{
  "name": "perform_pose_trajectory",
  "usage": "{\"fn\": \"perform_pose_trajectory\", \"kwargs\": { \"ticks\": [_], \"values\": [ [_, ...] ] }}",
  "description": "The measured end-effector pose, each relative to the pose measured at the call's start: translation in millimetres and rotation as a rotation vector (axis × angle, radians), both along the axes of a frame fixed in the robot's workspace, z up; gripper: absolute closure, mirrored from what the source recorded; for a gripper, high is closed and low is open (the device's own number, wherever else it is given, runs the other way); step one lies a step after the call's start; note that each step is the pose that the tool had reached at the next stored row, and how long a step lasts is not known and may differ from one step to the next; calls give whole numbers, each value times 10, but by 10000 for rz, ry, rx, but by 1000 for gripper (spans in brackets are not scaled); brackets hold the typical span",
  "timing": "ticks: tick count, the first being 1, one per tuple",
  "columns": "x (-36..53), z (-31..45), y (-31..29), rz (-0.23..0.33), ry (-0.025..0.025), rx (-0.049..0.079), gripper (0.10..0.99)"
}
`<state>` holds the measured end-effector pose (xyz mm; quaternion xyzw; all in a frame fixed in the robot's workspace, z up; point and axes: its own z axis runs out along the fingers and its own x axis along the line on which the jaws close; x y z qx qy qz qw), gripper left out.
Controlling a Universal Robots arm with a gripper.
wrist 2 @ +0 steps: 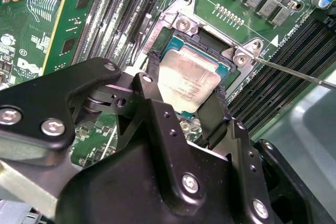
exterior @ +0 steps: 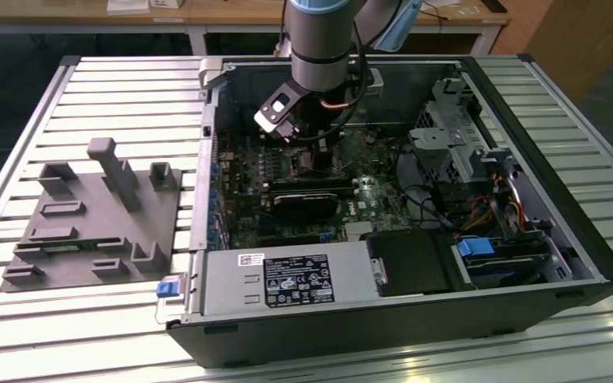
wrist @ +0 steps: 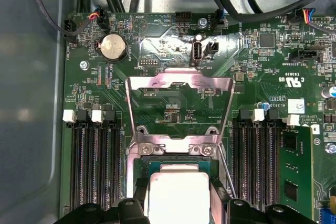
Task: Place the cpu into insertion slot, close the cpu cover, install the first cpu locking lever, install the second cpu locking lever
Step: 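Place the cpu into insertion slot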
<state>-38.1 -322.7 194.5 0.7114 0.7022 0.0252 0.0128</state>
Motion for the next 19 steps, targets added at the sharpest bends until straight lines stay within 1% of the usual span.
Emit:
{"fn": "perform_pose_trajectory", "kwargs": {
  "ticks": [5, 6, 11, 19],
  "values": [
    [0, 0, 0, -1, 0, 0, 533],
    [0, 0, 0, -1, 0, 0, 471],
    [0, -1, 2, -2, -1, 2, 471],
    [1, -1, 25, -1, 0, 1, 471]
  ]
}}
